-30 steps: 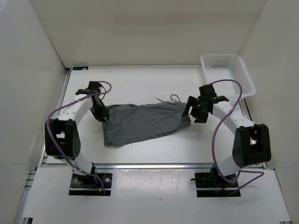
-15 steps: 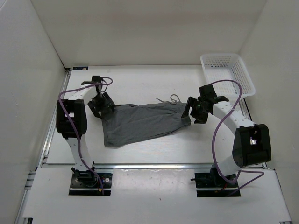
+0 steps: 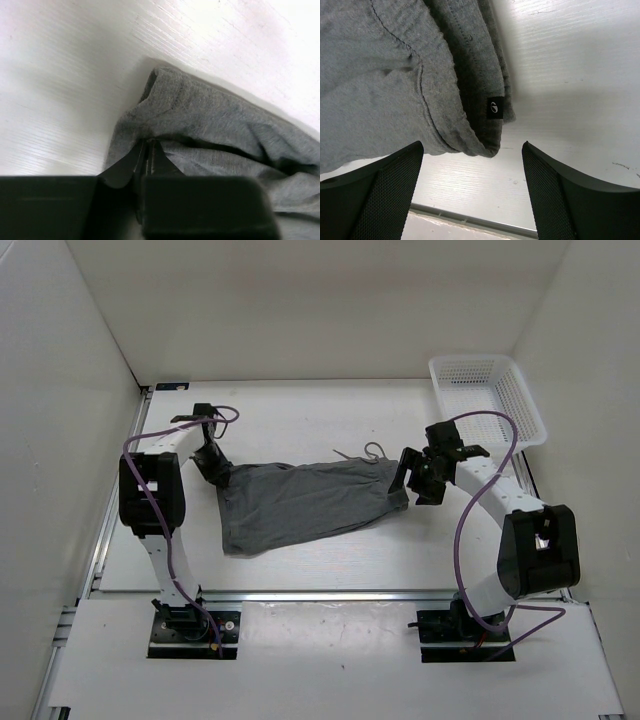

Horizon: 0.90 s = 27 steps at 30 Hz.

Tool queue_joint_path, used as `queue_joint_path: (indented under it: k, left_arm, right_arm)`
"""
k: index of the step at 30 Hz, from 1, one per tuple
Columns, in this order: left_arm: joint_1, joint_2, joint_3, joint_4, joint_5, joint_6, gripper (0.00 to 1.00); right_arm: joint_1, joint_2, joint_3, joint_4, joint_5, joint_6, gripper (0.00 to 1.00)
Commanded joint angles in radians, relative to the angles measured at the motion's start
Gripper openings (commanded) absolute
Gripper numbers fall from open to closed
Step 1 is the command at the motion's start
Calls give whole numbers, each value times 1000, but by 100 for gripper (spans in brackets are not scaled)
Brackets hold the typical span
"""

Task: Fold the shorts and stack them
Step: Fold the shorts

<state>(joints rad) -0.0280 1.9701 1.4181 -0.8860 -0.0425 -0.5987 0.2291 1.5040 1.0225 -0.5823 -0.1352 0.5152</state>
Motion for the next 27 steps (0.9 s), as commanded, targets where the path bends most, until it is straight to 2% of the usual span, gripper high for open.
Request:
queue_joint_path:
  k: [1, 8, 11, 16, 17, 19, 20, 21, 27]
  left_arm:
    - [8, -48, 5, 10, -17, 14, 10]
    - [8, -160, 87, -60, -62, 23, 10]
    - [34, -160, 151, -94, -74, 34, 10]
    - [56, -61, 229, -105, -74, 43, 10]
    - [56, -38, 240, -105, -65, 43, 18]
    - [56, 19, 263, -114, -65, 43, 45]
    - [56, 29, 263, -114, -65, 43, 67]
    - [56, 29, 263, -114, -65, 43, 100]
    - [56, -54, 239, -125, -83, 54, 100]
  right_arm:
    - [-2, 9, 42, -22, 2, -18, 83]
    - [-2, 9, 42, -22, 11, -18, 83]
    - [-2, 18, 51, -22, 11, -18, 83]
    - [-2, 27, 60, -22, 11, -18, 84]
    - [-2, 27, 60, -22, 11, -18, 85]
    - [-2, 27, 60, -22, 11, -18, 87]
    - [-2, 27, 60, -31, 11, -18, 89]
    - [-2, 15, 60, -31, 11, -18, 89]
    - [-2, -14, 42, -31, 11, -40, 93]
